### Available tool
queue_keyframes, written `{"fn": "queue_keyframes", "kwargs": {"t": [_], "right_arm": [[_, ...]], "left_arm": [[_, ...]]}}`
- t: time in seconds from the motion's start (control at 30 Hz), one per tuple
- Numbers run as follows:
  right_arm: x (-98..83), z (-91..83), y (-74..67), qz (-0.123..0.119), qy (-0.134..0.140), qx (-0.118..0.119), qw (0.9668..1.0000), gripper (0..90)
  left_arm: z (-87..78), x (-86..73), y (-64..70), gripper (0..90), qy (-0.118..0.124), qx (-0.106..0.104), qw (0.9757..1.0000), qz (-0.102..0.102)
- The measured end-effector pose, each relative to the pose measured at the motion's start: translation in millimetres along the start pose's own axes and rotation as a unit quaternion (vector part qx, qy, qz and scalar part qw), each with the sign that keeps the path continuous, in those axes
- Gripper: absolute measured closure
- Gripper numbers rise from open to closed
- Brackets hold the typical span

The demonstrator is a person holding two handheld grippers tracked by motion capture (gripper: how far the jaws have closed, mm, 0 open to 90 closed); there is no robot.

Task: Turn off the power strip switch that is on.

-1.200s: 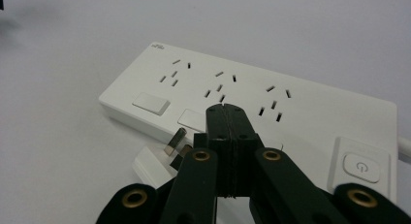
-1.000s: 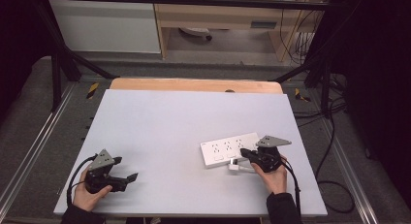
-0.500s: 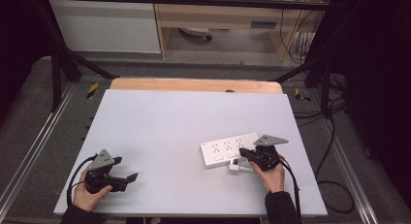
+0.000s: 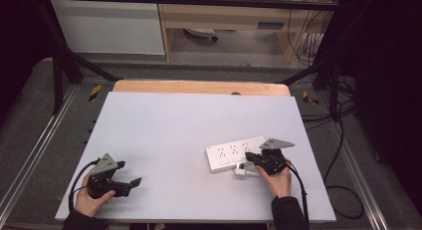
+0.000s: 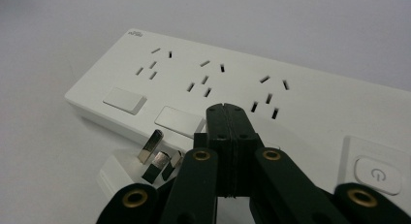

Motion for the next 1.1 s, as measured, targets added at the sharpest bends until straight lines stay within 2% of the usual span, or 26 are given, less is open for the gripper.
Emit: {"fn": "queue_keyframes", "kwargs": {"t": [0.33,0.8,0.87,0.9,1.1], "right_arm": [[-1.6,1.0,0.6,0.001,0.001,0.000,1.0000,90.0],[-1.8,1.7,-1.2,-0.011,0.001,-0.006,0.9999,90.0],[-2.1,2.3,-1.2,-0.013,0.000,-0.005,0.9999,90.0],[-3.1,4.7,-2.3,-0.010,-0.001,0.008,0.9999,90.0],[-2.3,5.9,-4.5,-0.019,-0.001,0.003,0.9998,90.0]], "left_arm": [[-0.2,0.1,0.2,9.6,0.000,0.001,1.0000,0.000],[-0.5,0.3,0.5,9.6,0.000,0.002,1.0000,0.001],[-0.6,0.4,0.6,9.6,0.001,0.002,1.0000,0.002],[-0.7,0.5,0.6,9.6,0.001,0.002,1.0000,0.001],[-1.1,0.5,0.4,9.6,0.002,0.002,1.0000,0.001]]}}
Point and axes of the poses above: each handheld gripper's, and its own axes: z roughly forward along the jaws, x roughly out of its top, y roughly to its right, the point moved 1 cm from there along z, roughly forward along the jaws, and after that the axes turned 2 degrees about y, right-handed, at the moved point
